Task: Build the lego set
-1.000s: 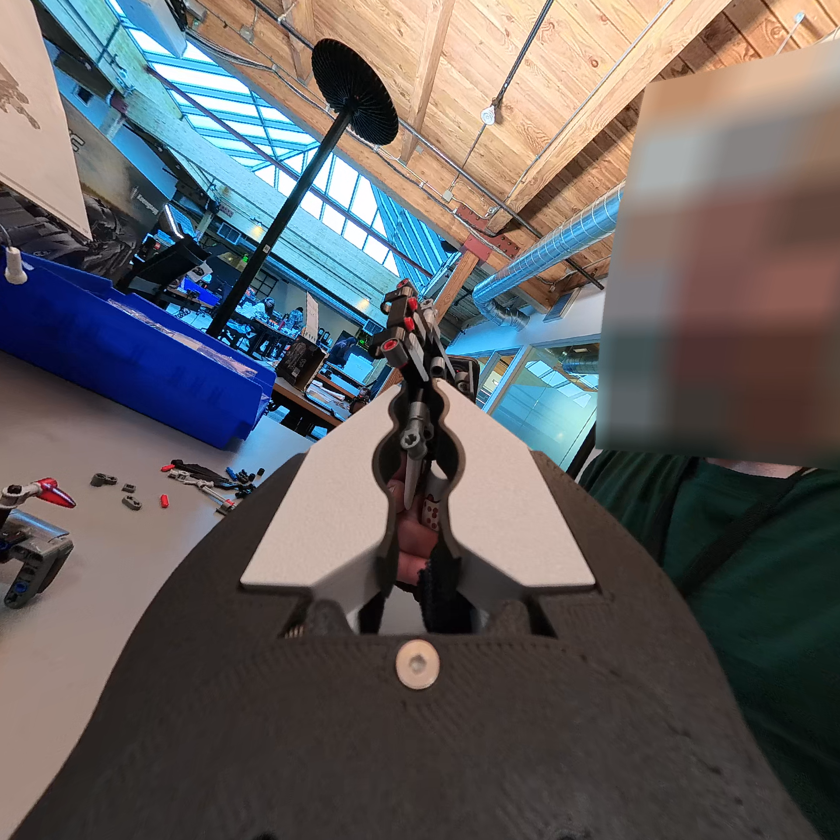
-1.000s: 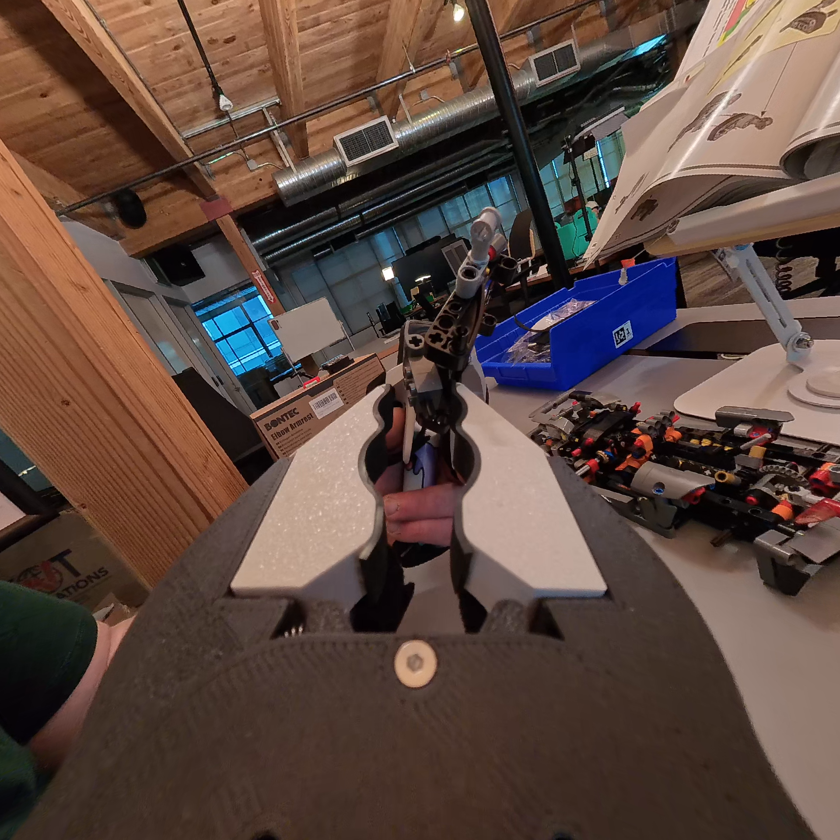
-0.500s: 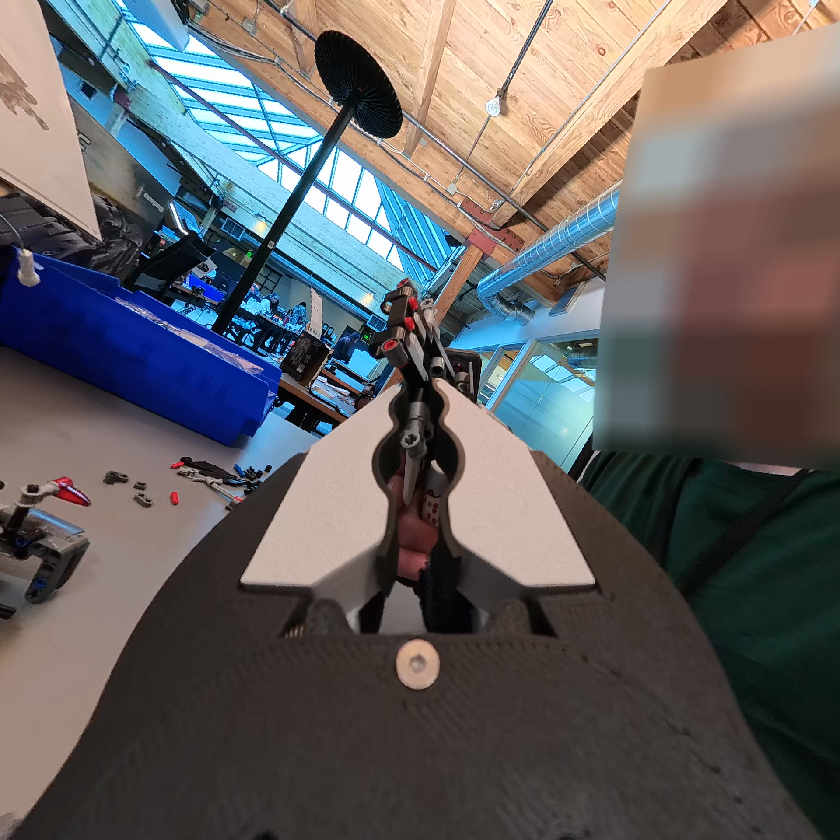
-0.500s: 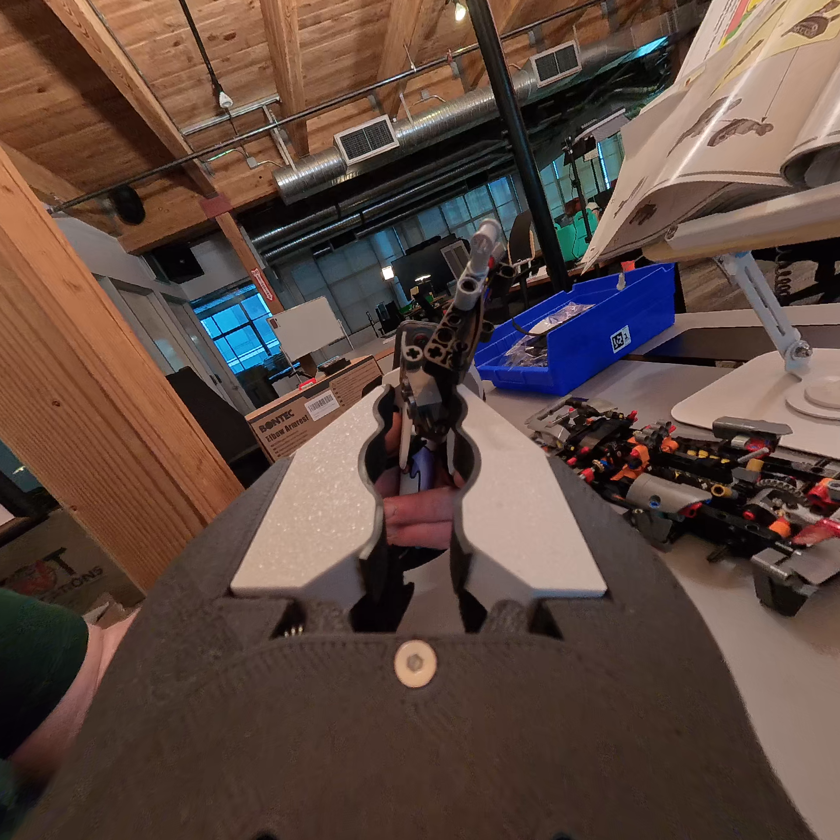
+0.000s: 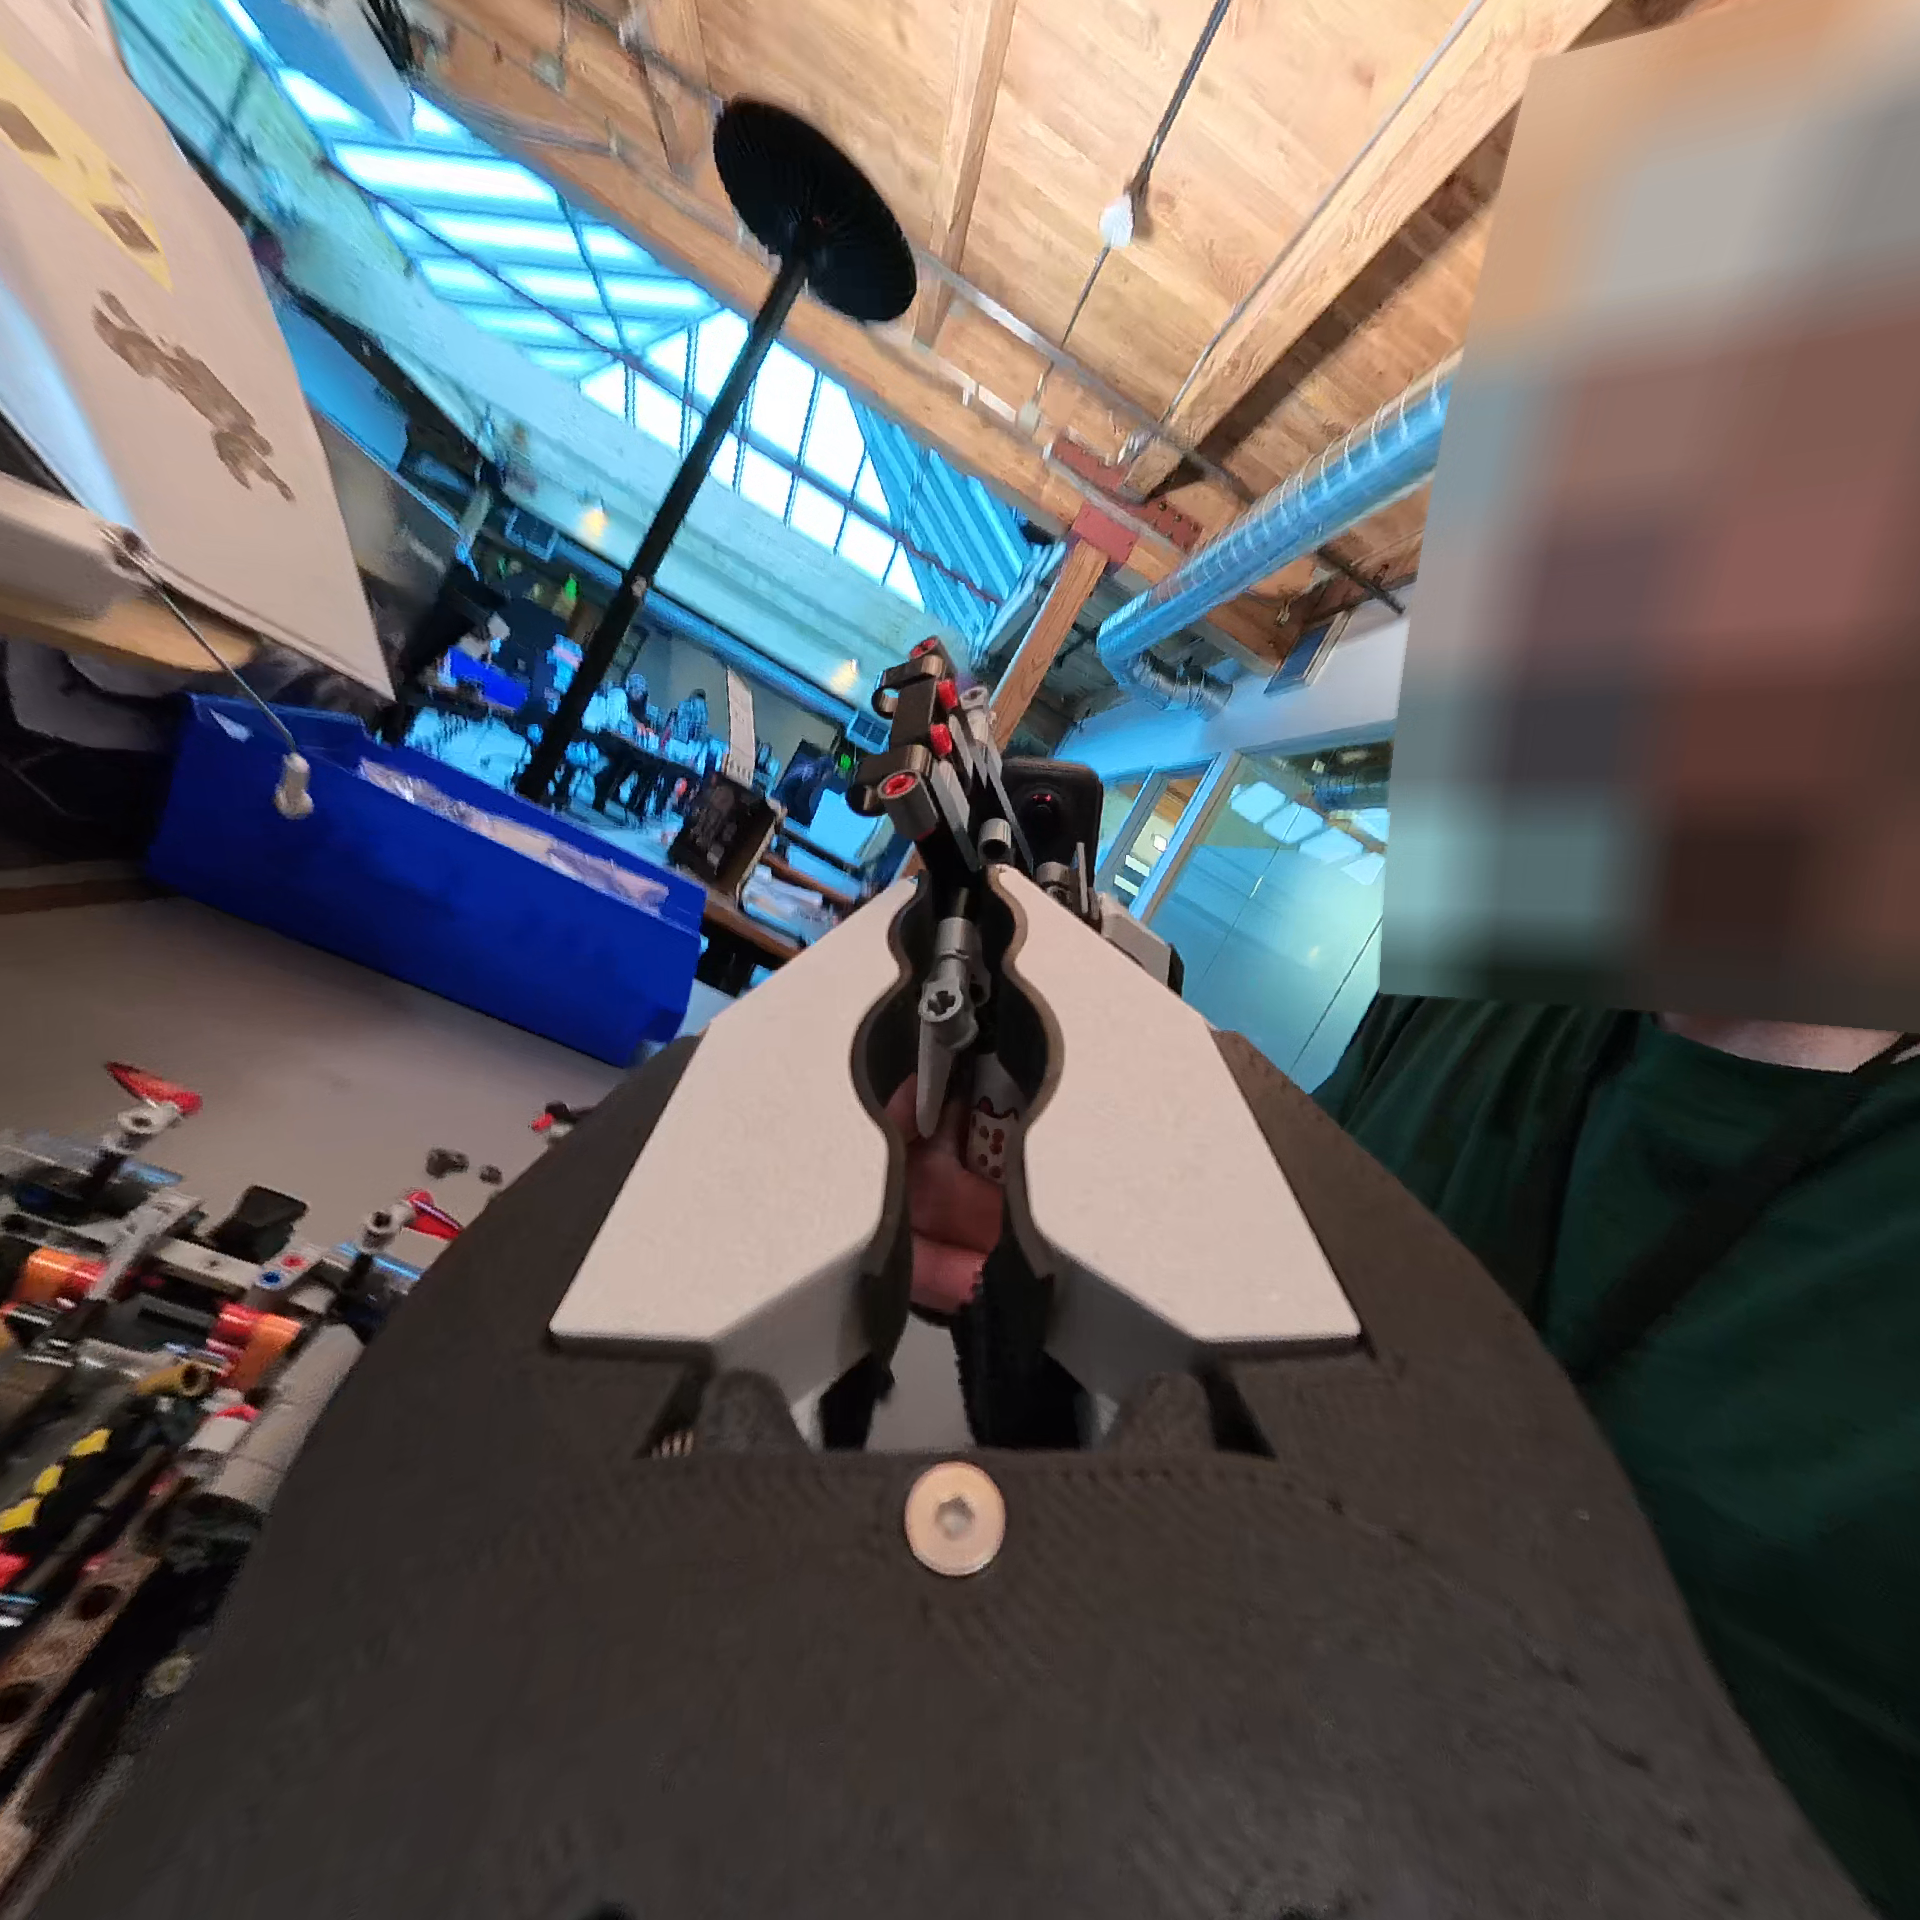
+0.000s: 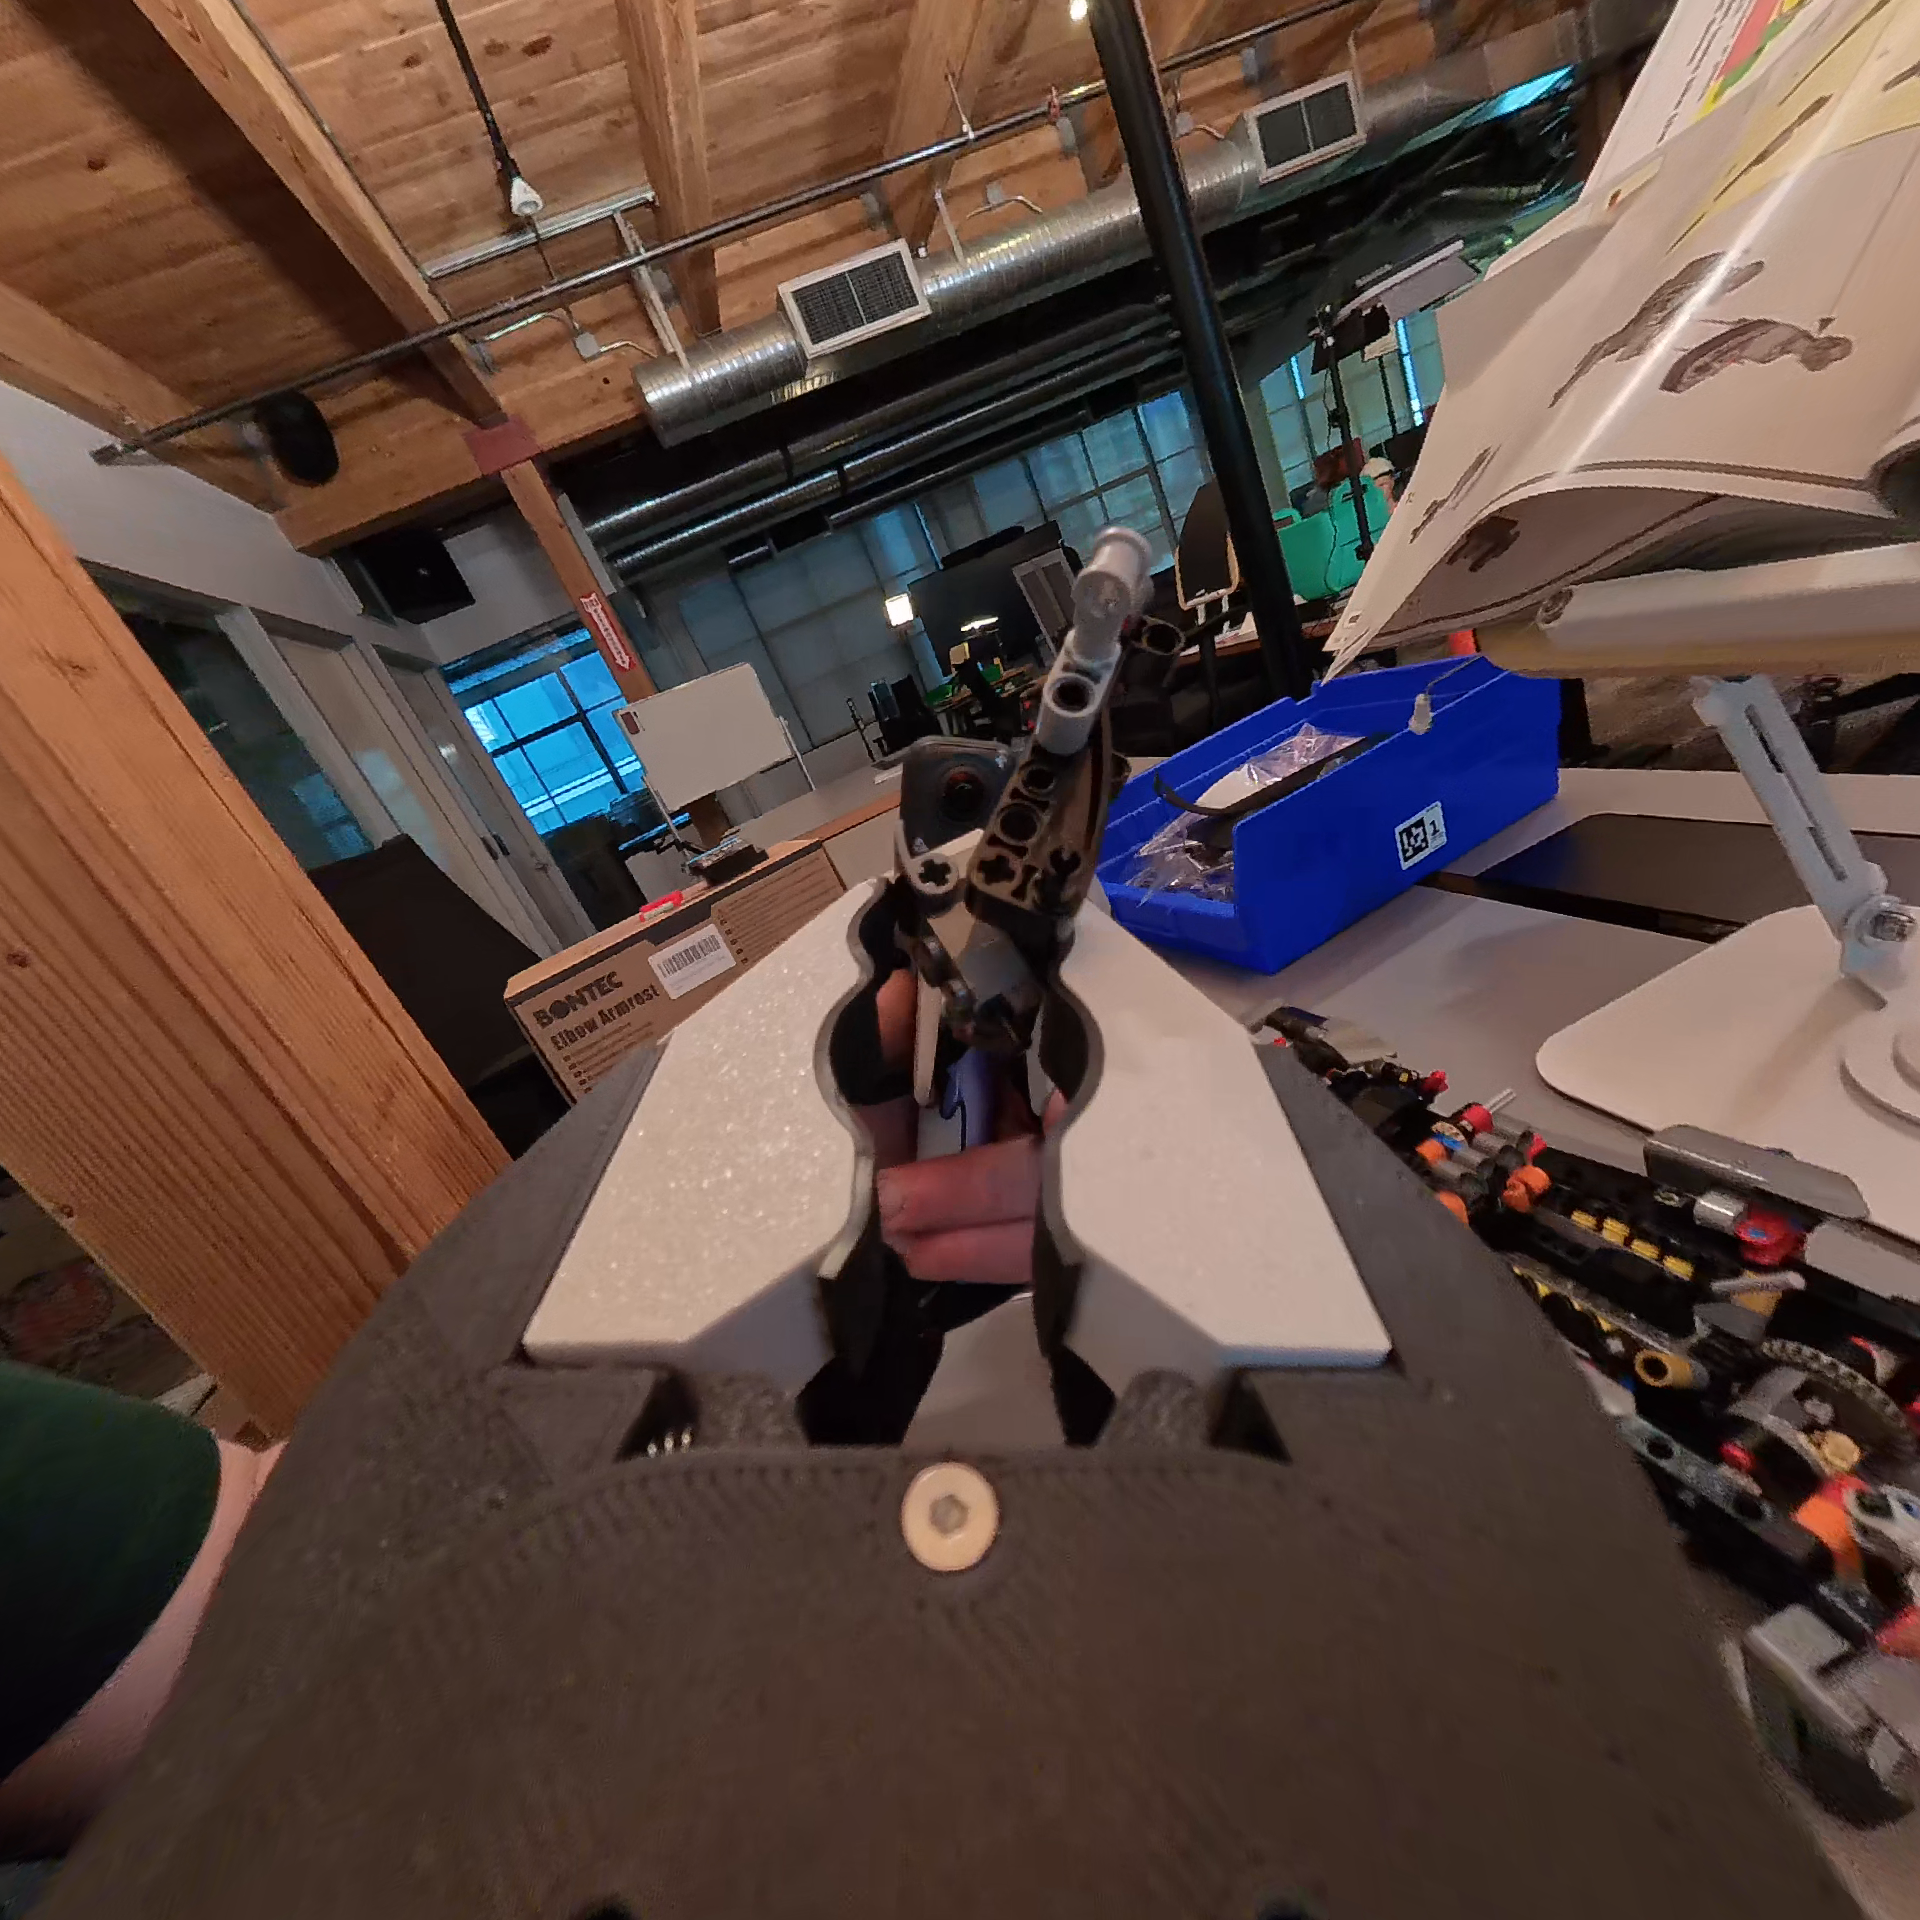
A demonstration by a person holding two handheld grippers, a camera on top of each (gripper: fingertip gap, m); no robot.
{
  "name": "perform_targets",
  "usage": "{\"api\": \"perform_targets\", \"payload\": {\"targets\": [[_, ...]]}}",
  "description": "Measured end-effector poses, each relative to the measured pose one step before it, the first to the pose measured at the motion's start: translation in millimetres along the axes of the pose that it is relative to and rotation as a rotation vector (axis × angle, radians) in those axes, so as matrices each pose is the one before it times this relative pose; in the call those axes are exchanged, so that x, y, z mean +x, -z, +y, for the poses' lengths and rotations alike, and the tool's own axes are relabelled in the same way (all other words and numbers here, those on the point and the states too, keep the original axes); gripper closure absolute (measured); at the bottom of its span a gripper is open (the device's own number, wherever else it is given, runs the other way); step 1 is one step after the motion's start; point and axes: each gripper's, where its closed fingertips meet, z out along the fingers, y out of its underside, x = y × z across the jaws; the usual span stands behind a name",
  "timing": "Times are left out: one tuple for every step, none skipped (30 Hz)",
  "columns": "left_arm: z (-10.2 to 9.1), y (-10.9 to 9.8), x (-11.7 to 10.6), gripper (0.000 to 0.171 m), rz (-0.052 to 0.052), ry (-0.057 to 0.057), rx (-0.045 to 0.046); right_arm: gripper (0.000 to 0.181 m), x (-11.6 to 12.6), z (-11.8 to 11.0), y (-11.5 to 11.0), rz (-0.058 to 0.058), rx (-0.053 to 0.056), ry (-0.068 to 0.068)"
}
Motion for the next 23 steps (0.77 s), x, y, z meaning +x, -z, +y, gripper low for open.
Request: {"api": "perform_targets", "payload": {"targets": [[-2.82, 2.35, -1.73, 0.166, 0.004, 0.0016, 0.01748, 0.157, 0.77, 0.6, -3.18, -0.0086, -0.0041, 0.0022], [-1.66, 2.5, -1.77, 0.166, 0.0013, 0.0031, 0.01468, 0.155, 0.98, 1.17, -2.38, -0.0074, -0.0045, 0.0036], [-0.84, 2.56, -2.06, 0.166, -0.0055, -0.0018, 0.01104, 0.155, 1.2, 1.67, -1.77, -0.0054, -0.0038, 0.0057], [-0.03, 2.04, -1.27, 0.166, -0.005, -0.0009, 0.00615, 0.155, 1.39, 2.13, -0.88, -0.0029, -0.0032, 0.0063], [0.59, 1.65, -0.75, 0.166, -0.0013, 0.0053, 0.00182, 0.154, 1.68, 2.31, -0.42, 0.0001, -0.0024, 0.0035], [0.52, 1.27, -0.75, 0.166, -0.0013, 0.0044, 0.00072, 0.154, 1.6, 1.97, 0.08, 0.0001, 0.0001, -0.0041], [0.19, 1.07, -1.46, 0.166, -0.0072, -0.0002, 0.00185, 0.154, 0.97, 1.55, 0.57, -0.0009, -0.0001, -0.0105], [0.37, 0.46, -0.85, 0.166, 0.0001, 0.003, 0.00132, 0.154, 0.24, 0.41, 1.11, -0.0014, 0.0029, -0.0048], [-0.18, 0.0, -0.22, 0.166, 0.0065, 0.0095, 0.00544, 0.154, 0.04, -0.09, 1.26, 0.0007, 0.0035, 0.0054], [-0.55, -0.33, 0.07, 0.166, 0.0086, 0.0089, 0.00793, 0.154, 0.27, 0.38, 1.0, 0.0021, -0.0024, 0.0076], [0.43, -0.82, -0.6, 0.166, 0.0033, 0.0045, 0.00288, 0.153, 0.4, 0.32, 0.84, 0.002, -0.0044, 0.0036], [1.31, -0.82, -0.9, 0.166, 0.0022, 0.0054, -0.00185, 0.153, 0.35, 0.08, 0.88, 0.0005, -0.0006, -0.001], [1.05, -0.71, -0.66, 0.166, 0.003, 0.0054, 0.0004, 0.153, 0.33, -0.09, 0.89, -0.0008, 0.001, -0.0036], [0.59, -0.6, -0.63, 0.166, 0.0005, 0.0031, 0.00153, 0.152, 0.18, 0.17, 0.85, -0.0009, 0.0003, -0.0042], [0.57, -0.44, -0.79, 0.166, -0.0022, -0.0012, 0.00003, 0.152, 0.17, 0.03, 0.86, -0.0005, 0.0014, -0.0041], [0.41, -0.05, -0.62, 0.166, -0.0014, -0.001, -0.00039, 0.152, -0.17, -0.11, 0.75, -0.0014, 0.0023, -0.0039], [0.17, 0.11, -0.65, 0.166, -0.0001, 0.0021, 0.00087, 0.152, -0.54, -0.16, 0.52, -0.0026, 0.001, -0.0022], [-0.07, 0.16, -0.55, 0.166, 0.0, 0.0023, 0.00306, 0.151, -0.31, 0.21, 0.17, -0.0009, -0.0021, 0.0022], [0.07, 0.1, -0.28, 0.166, 0.0029, 0.0031, 0.00253, 0.151, 0.31, 0.49, 0.29, 0.0024, -0.0031, 0.0056], [0.33, -0.19, -0.68, 0.166, 0.0004, 0.0022, 0.00077, 0.151, 0.92, 0.41, 0.37, 0.0042, -0.0013, 0.0038], [0.67, -0.17, -0.99, 0.166, -0.0021, 0.0019, -0.00013, 0.15, 0.86, 0.22, 0.45, 0.0019, 0.0008, -0.0027], [0.68, -0.41, -0.68, 0.166, -0.0001, 0.0029, -0.00018, 0.149, 0.61, -0.13, 0.46, -0.0012, 0.0024, -0.0074], [0.82, -0.59, -0.53, 0.166, 0.0009, 0.0026, -0.0017, 0.149, 0.46, -0.08, 0.16, -0.0007, 0.0018, -0.0062]]}}
